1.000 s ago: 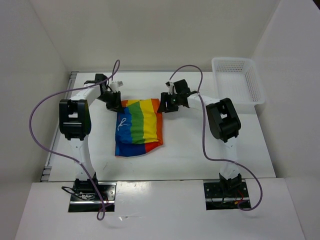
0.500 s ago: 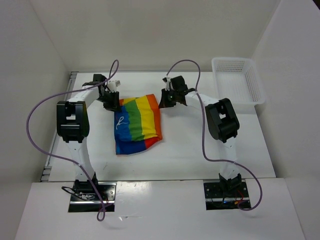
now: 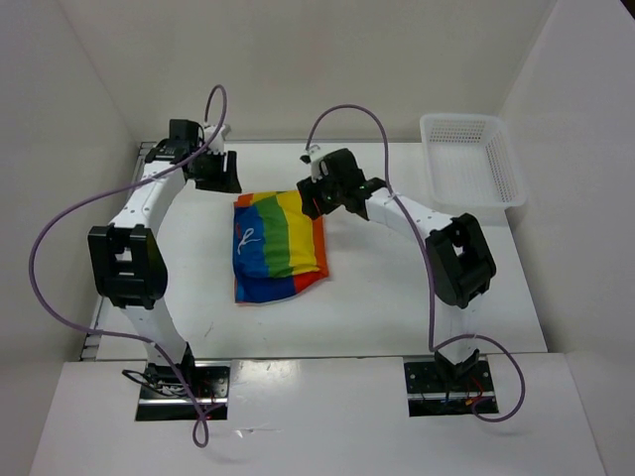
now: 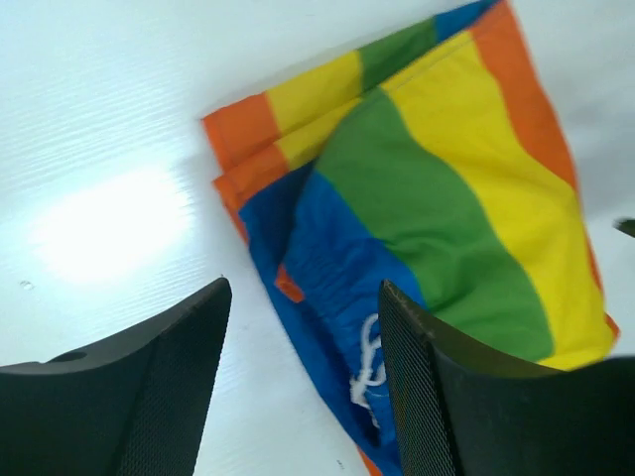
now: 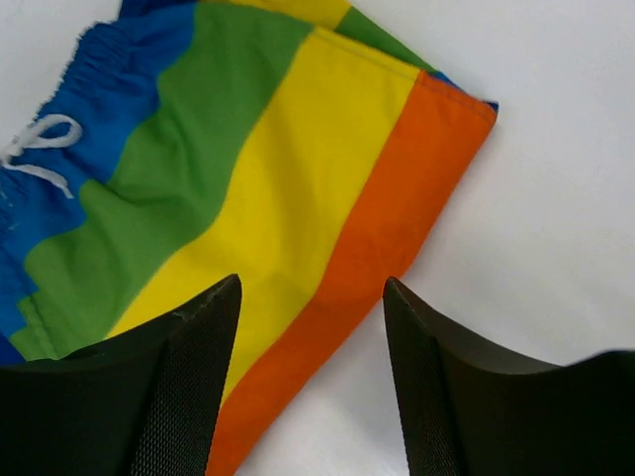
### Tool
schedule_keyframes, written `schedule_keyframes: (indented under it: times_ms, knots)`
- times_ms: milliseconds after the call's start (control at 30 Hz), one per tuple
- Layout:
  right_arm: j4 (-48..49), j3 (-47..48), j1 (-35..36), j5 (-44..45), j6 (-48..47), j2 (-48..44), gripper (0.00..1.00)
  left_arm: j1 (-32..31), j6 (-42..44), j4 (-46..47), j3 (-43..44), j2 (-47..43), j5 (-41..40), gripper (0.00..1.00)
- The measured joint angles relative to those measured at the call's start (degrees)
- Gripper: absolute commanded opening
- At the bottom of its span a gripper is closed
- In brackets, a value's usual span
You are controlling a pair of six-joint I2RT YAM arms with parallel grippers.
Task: Fold and stack the shorts
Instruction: Fold the shorts
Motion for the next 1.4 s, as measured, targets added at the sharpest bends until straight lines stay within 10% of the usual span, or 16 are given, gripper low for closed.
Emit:
schedule_keyframes:
  times_ms: [400, 1133, 1400]
  knots:
    - [-0.13, -2.03, 2.43, -5.11, -0.39, -0.33, 0.00, -10.10, 0.00, -1.36, -10.45, 1.14, 8.83, 0.51]
    - [0.24, -12.94, 4.33, -2.19, 5.66, 1.90, 0.00, -9.38, -0.11, 0.48, -17.05, 3.48, 4.00, 0.64]
    - [-7.17, -8.26, -0.39, -0.52, 1.03, -15.87, 0.33, -7.82, 0.00, -1.49, -4.39, -4.39, 2.08, 0.81]
